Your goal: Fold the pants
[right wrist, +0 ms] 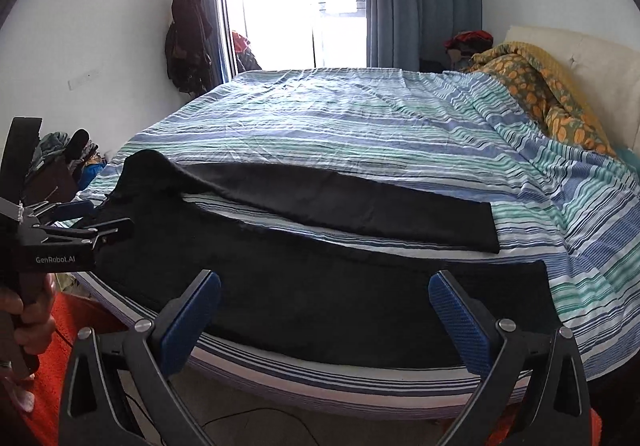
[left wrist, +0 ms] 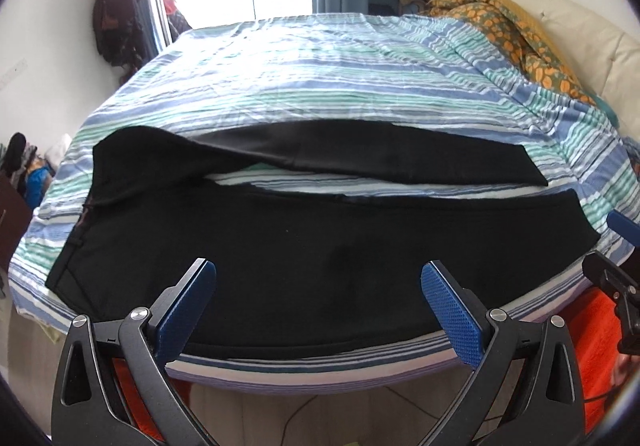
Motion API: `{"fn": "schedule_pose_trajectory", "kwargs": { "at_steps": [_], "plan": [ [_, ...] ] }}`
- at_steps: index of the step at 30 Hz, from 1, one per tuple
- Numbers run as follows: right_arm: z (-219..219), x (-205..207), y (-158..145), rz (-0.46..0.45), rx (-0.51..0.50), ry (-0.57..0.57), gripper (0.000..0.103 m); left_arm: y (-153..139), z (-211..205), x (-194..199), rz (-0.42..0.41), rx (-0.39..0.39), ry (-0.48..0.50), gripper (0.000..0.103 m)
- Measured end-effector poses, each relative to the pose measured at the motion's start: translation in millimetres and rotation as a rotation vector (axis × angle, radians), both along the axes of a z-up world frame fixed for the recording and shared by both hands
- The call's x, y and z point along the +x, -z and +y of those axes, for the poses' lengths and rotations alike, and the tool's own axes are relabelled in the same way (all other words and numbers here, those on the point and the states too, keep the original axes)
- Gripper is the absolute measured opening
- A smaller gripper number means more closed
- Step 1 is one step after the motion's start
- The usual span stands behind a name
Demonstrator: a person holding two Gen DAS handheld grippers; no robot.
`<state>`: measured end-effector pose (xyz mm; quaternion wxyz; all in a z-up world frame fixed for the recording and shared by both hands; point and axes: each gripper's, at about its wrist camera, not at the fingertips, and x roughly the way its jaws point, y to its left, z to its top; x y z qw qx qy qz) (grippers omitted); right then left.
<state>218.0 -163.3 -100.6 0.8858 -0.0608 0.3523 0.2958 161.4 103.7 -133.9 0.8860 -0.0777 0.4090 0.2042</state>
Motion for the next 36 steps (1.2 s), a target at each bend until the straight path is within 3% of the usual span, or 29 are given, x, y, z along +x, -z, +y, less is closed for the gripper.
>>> {"fn": "schedule_pose_trajectory", "kwargs": {
  "at_steps": [8, 11, 13, 16, 21, 22, 23, 24, 26, 28, 30, 31, 32, 34, 36],
  "plan": [
    [-1.1, 31.4, 29.5, 0.027, -0.058, -0.034, 0.097, 22.9, 10.8, 8.7, 0.061, 0.032, -0.027, 0.103],
    [-8.5, 84.7, 39.8, -0.05, -0.151, -0.046, 0.096, 26.0, 28.2, 8.7, 0.065, 0.014, -0.073, 0.103],
    [-10.8, 132.1, 57.8, -0.04, -0.258, -0.07, 0.092, 28.5, 39.6, 6.6, 0.067, -0.006, -0.104, 0.103],
    [-6.9, 185.3, 92.3, -0.001, -0.41, -0.183, 0.065, 35.6, 52.1, 5.0, 0.083, -0.024, -0.142, 0.103],
    [16.2, 222.2, 144.5, 0.011, -0.586, -0.36, 0.06, 52.4, 59.4, 9.4, 0.139, -0.033, -0.167, 0.103],
    [19.3, 229.9, 149.9, 0.046, -0.589, -0.373, 0.041, 55.5, 60.5, 11.6, 0.155, -0.036, -0.167, 0.102],
    [22.2, 238.5, 147.9, 0.068, -0.583, -0.377, 0.013, 57.4, 61.6, 13.3, 0.168, -0.039, -0.167, 0.102],
    [24.8, 250.6, 138.0, 0.083, -0.564, -0.358, 0.009, 57.7, 63.5, 13.8, 0.171, -0.04, -0.165, 0.102],
    [31.0, 291.3, 101.7, 0.096, -0.47, -0.294, 0.009, 55.4, 65.5, 14.1, 0.159, -0.033, -0.174, 0.102],
    [39.1, 347.7, 60.1, 0.037, -0.408, -0.182, 0.009, 53.7, 68.4, 16.7, 0.155, -0.031, -0.188, 0.102],
    [39.2, 409.4, 33.9, 0.056, -0.379, -0.003, 0.031, 50.1, 71.9, 20.0, 0.153, -0.029, -0.199, 0.102],
    [36.4, 431.8, 25.8, 0.082, -0.369, 0.081, 0.054, 46.7, 73.5, 19.6, 0.143, -0.024, -0.206, 0.102],
    [33.0, 442.0, 17.9, 0.071, -0.356, 0.13, 0.064, 43.8, 74.9, 18.0, 0.131, -0.017, -0.214, 0.102],
    [24.6, 435.8, 9.0, 0.015, -0.323, 0.166, 0.064, 44.1, 78.2, 14.4, 0.122, 0.0, -0.225, 0.102],
    [10.6, 415.0, 18.4, 0.038, -0.245, 0.157, 0.064, 53.6, 84.0, 12.6, 0.141, 0.005, -0.238, 0.102]
  ]
}}
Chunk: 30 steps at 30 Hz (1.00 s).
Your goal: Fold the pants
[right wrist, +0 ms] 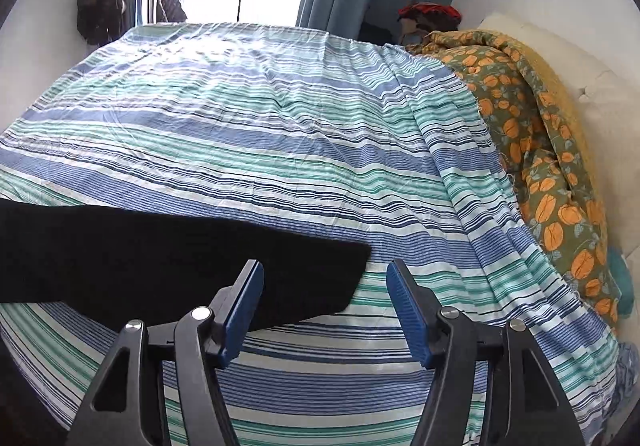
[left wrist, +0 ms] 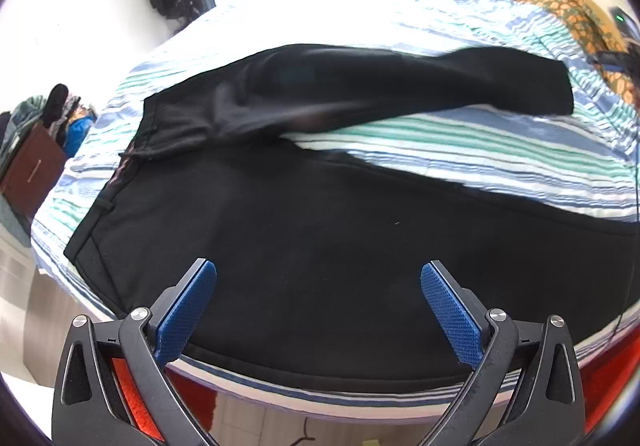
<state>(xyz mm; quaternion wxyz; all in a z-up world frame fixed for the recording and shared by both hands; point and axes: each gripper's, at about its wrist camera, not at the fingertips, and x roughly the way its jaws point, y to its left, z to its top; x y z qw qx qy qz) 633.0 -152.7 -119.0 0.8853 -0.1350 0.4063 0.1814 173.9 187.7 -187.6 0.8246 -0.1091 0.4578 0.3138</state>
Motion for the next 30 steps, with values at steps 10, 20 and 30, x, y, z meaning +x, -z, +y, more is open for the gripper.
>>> {"fn": "schedule_pose_trajectory", "kwargs": {
  "at_steps": [10, 20, 30],
  "plan": [
    [-58.4, -68.8, 101.3, 0.278, 0.239, 0.012, 0.064, 1.4, 107.2, 85.1, -0.073, 0.04, -0.018, 0.102],
    [-55.0, 57.0, 146.6, 0.461, 0.645, 0.295, 0.064, 104.0, 216.5, 131.8, -0.129, -0.069, -0.13, 0.102],
    [-42.4, 115.7, 125.4, 0.317, 0.703, 0.3, 0.008, 105.8, 217.1, 126.7, -0.138, -0.104, -0.083, 0.102]
  ]
}}
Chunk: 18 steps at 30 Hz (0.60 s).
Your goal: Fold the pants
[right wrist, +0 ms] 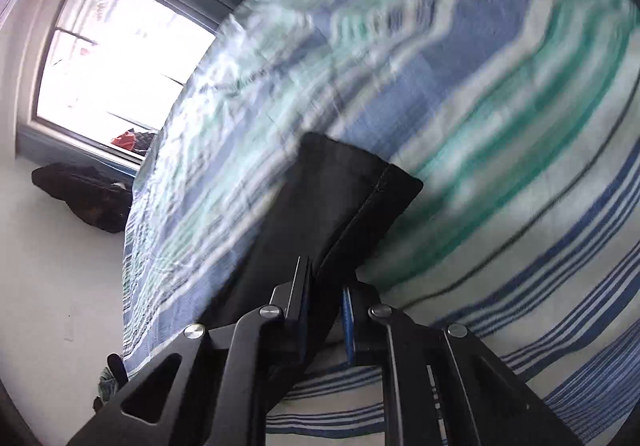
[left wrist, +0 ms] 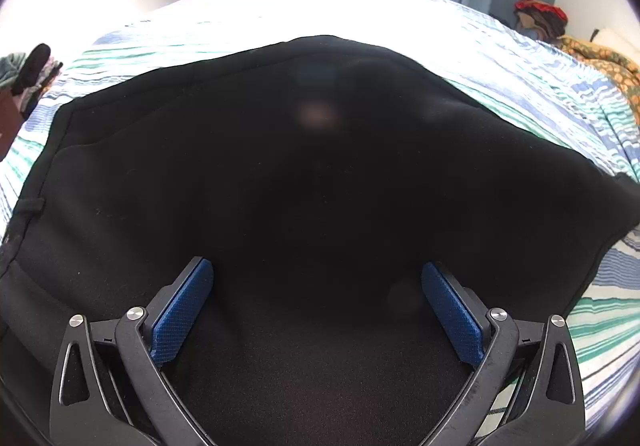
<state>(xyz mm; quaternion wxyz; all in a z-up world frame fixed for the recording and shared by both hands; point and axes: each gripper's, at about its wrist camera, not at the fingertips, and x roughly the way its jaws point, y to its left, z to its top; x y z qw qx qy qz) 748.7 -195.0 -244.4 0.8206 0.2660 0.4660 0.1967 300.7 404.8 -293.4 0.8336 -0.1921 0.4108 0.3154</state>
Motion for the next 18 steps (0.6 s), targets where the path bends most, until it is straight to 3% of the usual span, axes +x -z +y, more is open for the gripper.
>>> {"fn": "schedule_pose_trajectory", "kwargs": {
  "at_steps": [2, 3, 5, 6, 9, 11, 14, 16, 18],
  "plan": [
    [1.2, -1.4, -17.9, -0.087, -0.252, -0.044, 0.008, -4.7, 0.9, 5.1, 0.026, -0.054, 0.105, 0.102],
    [2.4, 0.3, -11.1, -0.055, -0.349, -0.073, 0.012, -8.1, -1.5, 7.1, 0.043, -0.078, 0.181, 0.102],
    [-7.2, 0.6, 12.5, 0.081, -0.478, -0.092, 0.037, -15.3, -7.7, 5.7, 0.07, -0.121, 0.307, 0.102],
    [-14.3, -2.8, 16.8, 0.11, -0.52, -0.072, 0.037, -20.8, -10.7, 2.3, 0.075, -0.133, 0.346, 0.102],
    [-34.6, -23.0, -3.0, -0.025, -0.568, 0.027, 0.041, -41.5, -11.5, -8.0, 0.028, -0.117, 0.318, 0.102],
    [-29.8, -19.8, -15.3, -0.076, -0.53, -0.007, 0.057, -51.9, -10.1, -8.1, -0.017, -0.048, 0.233, 0.102],
    [-3.9, 7.7, -19.2, -0.009, -0.436, -0.112, 0.057, -43.4, -6.4, 1.1, -0.033, 0.023, 0.123, 0.102],
    [20.3, 31.7, -16.6, 0.025, -0.45, -0.181, 0.057, -11.7, -3.2, 8.0, 0.02, -0.013, 0.121, 0.103],
    [43.9, 46.1, -14.9, 0.011, -0.496, -0.239, 0.057, 5.4, -7.2, 5.2, 0.019, 0.021, 0.135, 0.103]
  ]
}}
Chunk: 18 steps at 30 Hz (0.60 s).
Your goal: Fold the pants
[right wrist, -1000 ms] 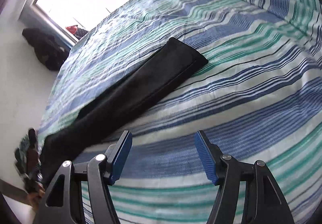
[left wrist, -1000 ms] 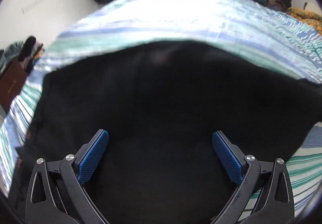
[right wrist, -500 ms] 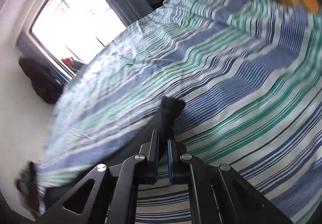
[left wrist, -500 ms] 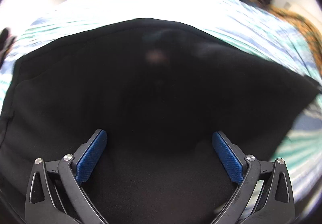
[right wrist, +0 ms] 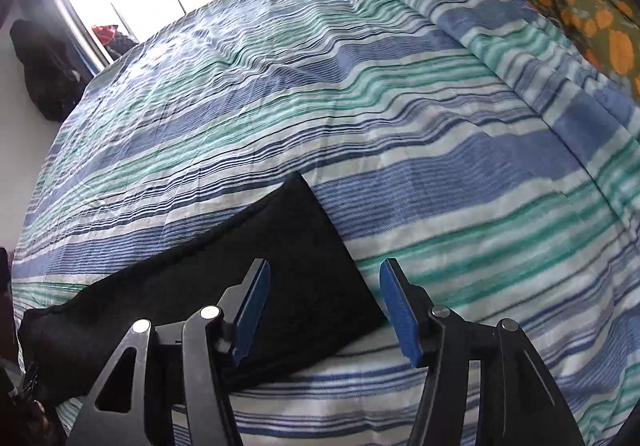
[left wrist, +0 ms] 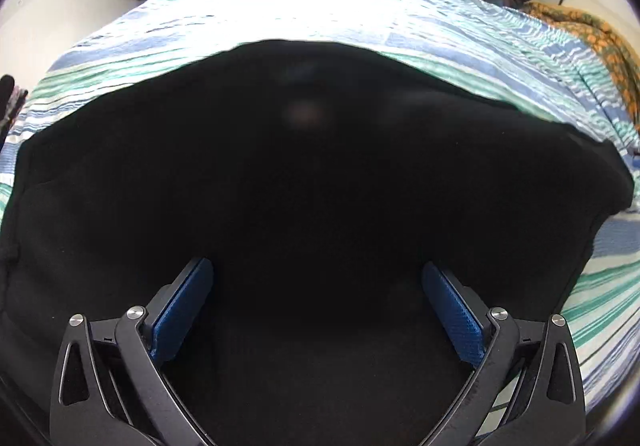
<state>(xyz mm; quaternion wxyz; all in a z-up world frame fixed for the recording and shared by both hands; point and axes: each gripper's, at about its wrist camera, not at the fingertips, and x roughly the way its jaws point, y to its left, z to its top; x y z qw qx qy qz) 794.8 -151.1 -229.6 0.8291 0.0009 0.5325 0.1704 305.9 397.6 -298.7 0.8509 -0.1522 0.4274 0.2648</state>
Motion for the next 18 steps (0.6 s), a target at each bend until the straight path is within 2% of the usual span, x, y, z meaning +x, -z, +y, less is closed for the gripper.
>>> {"fn": "schedule_pose_trajectory", "kwargs": {
  "at_steps": [5, 7, 8, 9, 10, 12, 14, 15, 16, 18],
  "plan": [
    [35.6, 39.2, 21.3, 0.0, -0.103, -0.066, 0.055, -0.3, -3.4, -8.9, -0.036, 0.009, -0.002, 0.103],
    [37.8, 52.1, 35.8, 0.052, -0.074, -0.07, 0.052, 0.3, 4.9, -12.5, -0.043, 0.013, -0.002, 0.103],
    [39.4, 57.4, 44.4, 0.107, -0.048, -0.085, 0.028, 1.1, 5.3, -13.2, -0.047, 0.014, -0.003, 0.103],
    [43.5, 57.0, 46.3, 0.104, -0.076, -0.103, 0.013, 1.7, 3.8, -8.7, -0.048, 0.016, -0.003, 0.103],
    [49.3, 53.3, 40.6, 0.054, -0.107, -0.137, 0.011, -0.1, 3.0, -10.1, -0.047, 0.018, -0.003, 0.103],
    [60.3, 43.0, 10.6, -0.138, -0.145, -0.179, 0.01, -1.6, 6.9, -7.8, -0.042, 0.021, -0.003, 0.103],
    [67.7, 39.3, -16.7, -0.299, -0.18, -0.16, 0.006, -7.0, 4.2, 1.3, -0.036, 0.024, -0.003, 0.103],
    [71.9, 39.6, -23.0, -0.34, -0.203, -0.137, 0.005, -8.2, 4.6, 2.9, -0.029, 0.026, -0.004, 0.103],
    [74.4, 41.5, -23.9, -0.364, -0.25, -0.093, 0.0, -9.0, 4.0, 3.8, -0.023, 0.026, -0.005, 0.103],
    [74.4, 49.4, -13.2, -0.296, -0.299, -0.03, 0.002, -12.3, 1.0, 5.3, -0.009, 0.022, -0.007, 0.103]
  ]
}}
